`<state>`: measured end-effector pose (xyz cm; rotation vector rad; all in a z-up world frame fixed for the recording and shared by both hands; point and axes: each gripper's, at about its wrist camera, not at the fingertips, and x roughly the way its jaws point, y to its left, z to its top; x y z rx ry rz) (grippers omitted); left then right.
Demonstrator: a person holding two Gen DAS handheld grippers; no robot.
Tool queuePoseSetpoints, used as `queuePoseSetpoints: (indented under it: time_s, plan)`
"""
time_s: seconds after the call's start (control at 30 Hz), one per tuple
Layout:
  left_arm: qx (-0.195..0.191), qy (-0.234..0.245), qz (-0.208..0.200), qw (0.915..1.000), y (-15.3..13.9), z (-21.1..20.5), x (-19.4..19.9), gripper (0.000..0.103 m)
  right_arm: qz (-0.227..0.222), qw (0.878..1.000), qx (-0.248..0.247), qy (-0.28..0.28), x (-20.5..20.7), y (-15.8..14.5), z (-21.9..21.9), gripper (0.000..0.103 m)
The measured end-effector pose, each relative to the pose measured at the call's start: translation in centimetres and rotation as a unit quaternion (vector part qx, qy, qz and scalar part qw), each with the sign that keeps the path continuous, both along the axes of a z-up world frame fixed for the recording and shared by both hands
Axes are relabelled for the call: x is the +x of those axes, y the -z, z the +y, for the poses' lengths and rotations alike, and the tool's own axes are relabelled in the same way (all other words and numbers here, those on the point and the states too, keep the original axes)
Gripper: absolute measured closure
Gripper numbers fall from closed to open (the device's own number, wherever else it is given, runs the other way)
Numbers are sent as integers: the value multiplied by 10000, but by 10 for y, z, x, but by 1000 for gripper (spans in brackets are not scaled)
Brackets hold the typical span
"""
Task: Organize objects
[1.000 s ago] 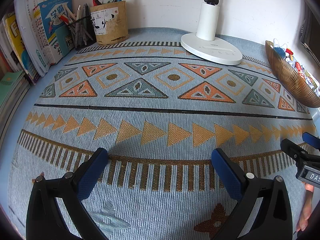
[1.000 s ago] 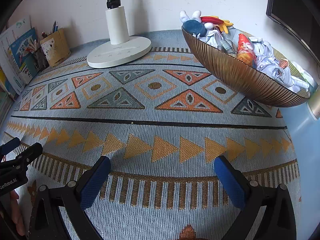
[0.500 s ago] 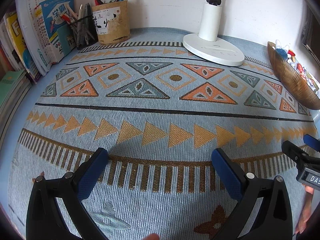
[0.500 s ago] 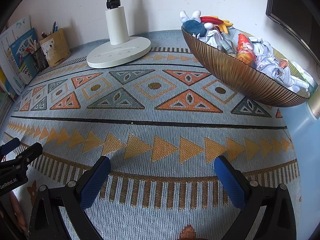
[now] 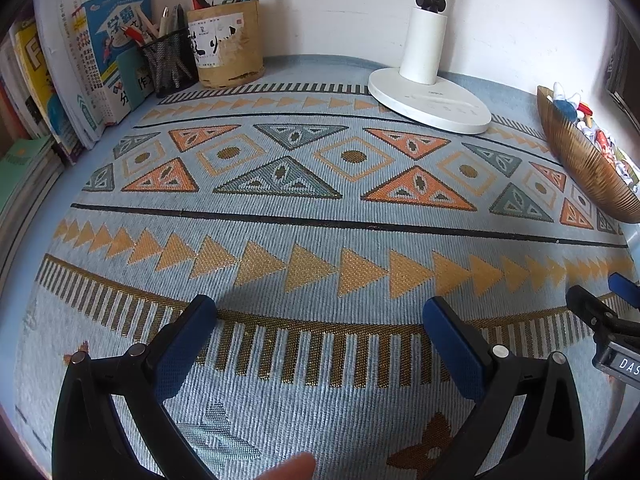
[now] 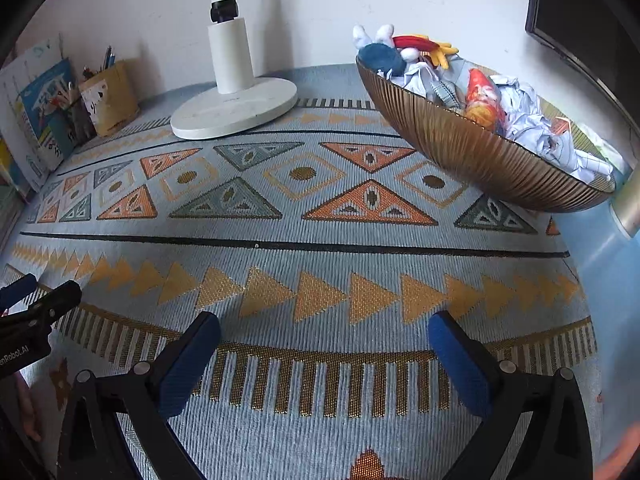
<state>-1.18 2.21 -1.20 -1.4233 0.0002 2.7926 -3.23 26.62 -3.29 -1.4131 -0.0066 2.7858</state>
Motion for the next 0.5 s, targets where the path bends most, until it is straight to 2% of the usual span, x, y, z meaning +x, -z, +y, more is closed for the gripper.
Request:
queuePoseSetpoints:
  time_s: [0.5]
  plan:
    - [4,2,0,10000,-1,-1,-1,0,-3,10000,0,-4,0,0,0,0]
